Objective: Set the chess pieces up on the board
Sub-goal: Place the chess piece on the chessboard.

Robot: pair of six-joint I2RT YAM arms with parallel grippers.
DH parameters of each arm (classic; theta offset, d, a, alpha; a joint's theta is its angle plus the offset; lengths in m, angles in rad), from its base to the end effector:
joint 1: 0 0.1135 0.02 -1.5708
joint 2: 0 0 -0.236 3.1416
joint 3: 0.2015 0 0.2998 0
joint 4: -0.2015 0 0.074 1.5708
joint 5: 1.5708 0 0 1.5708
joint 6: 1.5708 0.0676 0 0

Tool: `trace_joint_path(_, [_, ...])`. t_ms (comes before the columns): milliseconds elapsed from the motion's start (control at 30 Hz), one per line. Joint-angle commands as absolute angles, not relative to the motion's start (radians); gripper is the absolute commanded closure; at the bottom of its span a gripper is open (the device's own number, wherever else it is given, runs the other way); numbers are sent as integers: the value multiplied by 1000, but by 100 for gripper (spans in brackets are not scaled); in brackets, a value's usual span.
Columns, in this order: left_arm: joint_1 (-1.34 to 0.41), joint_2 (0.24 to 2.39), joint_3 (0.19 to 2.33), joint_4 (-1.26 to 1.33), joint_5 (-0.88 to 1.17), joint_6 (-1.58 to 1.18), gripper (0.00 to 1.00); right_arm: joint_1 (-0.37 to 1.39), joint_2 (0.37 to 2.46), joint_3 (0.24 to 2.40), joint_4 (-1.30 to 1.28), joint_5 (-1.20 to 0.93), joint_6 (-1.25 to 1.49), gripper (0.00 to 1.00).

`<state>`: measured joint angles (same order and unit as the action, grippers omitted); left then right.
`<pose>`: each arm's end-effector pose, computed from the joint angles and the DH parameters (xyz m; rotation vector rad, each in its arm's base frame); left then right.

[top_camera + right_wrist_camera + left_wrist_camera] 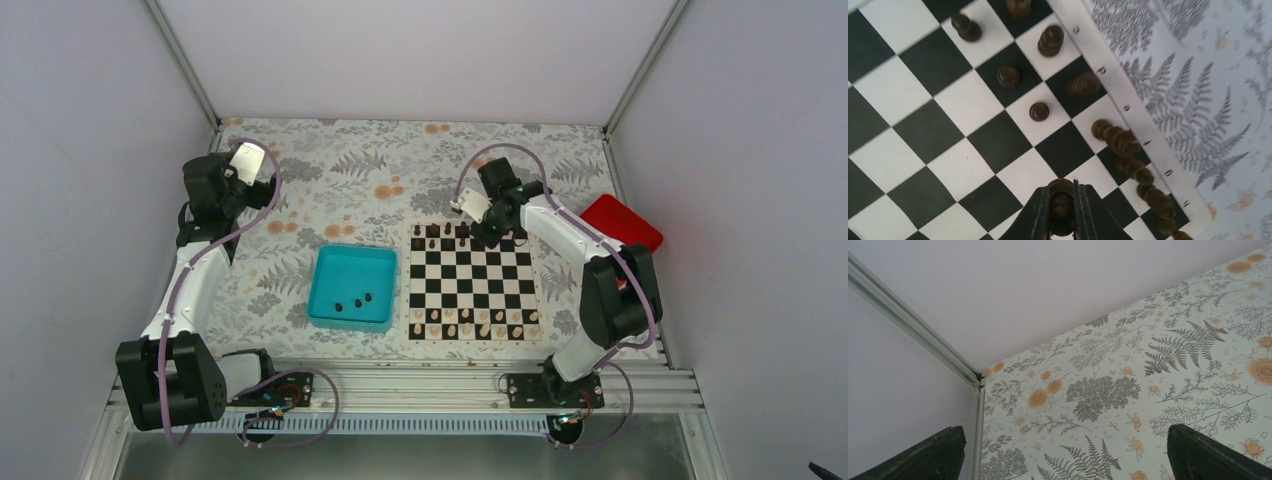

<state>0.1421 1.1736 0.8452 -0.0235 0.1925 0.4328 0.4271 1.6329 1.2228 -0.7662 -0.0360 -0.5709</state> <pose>0.3561 0.0379 0.2448 0.4055 1.8778 0.2019 0.3470 0.1606 0.1563 -1.3225 2.4061 0.0099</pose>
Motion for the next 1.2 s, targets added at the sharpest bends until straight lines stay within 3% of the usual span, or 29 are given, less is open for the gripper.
trace_joint_path(0, [146, 1187, 864, -15, 193, 425, 0, 398, 1618, 1158, -686, -92, -586, 95])
trace_joint_path(400, [147, 1185, 861, -17, 197, 429, 0, 351, 1778, 1153, -628, -123, -613, 94])
trace_joint_path(1000, [146, 1198, 860, -15, 196, 433, 0, 321, 1835, 1172, -611, -168, -623, 94])
trace_joint_path(1167, [147, 1196, 861, -15, 195, 433, 0, 320, 1838, 1160, -605, -158, -624, 88])
